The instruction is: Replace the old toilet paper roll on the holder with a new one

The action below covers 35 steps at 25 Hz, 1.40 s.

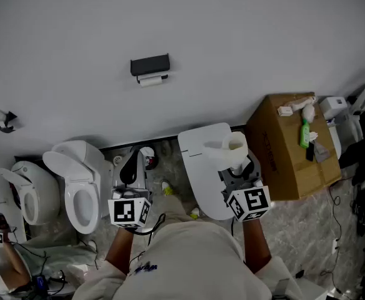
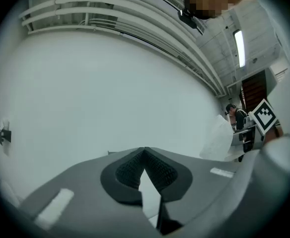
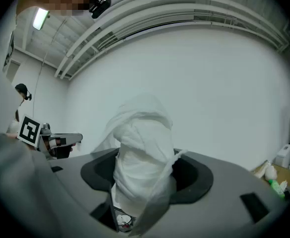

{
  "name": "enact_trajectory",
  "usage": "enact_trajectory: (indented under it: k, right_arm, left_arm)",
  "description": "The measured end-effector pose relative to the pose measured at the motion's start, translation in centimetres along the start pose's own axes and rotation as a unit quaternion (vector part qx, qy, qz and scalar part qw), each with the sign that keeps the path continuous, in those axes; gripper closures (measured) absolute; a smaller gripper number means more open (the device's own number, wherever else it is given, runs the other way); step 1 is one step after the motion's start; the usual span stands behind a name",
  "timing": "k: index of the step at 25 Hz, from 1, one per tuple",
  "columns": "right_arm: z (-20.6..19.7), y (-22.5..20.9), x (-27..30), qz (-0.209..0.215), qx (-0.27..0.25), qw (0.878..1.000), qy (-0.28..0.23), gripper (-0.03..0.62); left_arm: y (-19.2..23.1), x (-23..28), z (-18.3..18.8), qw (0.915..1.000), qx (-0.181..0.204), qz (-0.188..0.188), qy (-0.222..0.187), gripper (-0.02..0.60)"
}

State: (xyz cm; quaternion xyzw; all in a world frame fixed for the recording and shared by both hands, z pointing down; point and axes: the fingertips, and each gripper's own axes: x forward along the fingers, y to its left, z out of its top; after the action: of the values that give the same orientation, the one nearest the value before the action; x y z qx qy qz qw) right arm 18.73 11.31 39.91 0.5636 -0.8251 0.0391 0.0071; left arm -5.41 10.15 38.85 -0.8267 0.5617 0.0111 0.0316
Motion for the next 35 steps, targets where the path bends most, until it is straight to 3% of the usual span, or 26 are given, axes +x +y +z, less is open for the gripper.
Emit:
enact_trajectory:
  k: [8,17,24,35]
  right_arm:
    - [0.3,-1.8,-1.8,-0.01,0.016,1.0,-0.008,0.306]
    - [-0.1,-2.1,-2.4,0.004,0.046,0.999,-0.019,0.304]
    - [-0.5,-1.9,-2.2,0.01,0.039,0.999,-0.01,0.303]
    - [-0.5,-2.2,-2.1,0.011,0.035,0.999,-0.005,0.303]
  left_arm:
    - [-2.0,0.7,0.1,0.9999,0.001,-0.013,0.004,0.58]
    - [-1.4,0.0,-0.3,0.9998,0.002,0.007,0.016,0.572]
    - [-1.2,-0.1,-0.4,0.9995,0.011,0.016,0.025,0.497]
    - [-2.1,0.7,-0.3,0.999,0.03,-0.003,0.032,0.389]
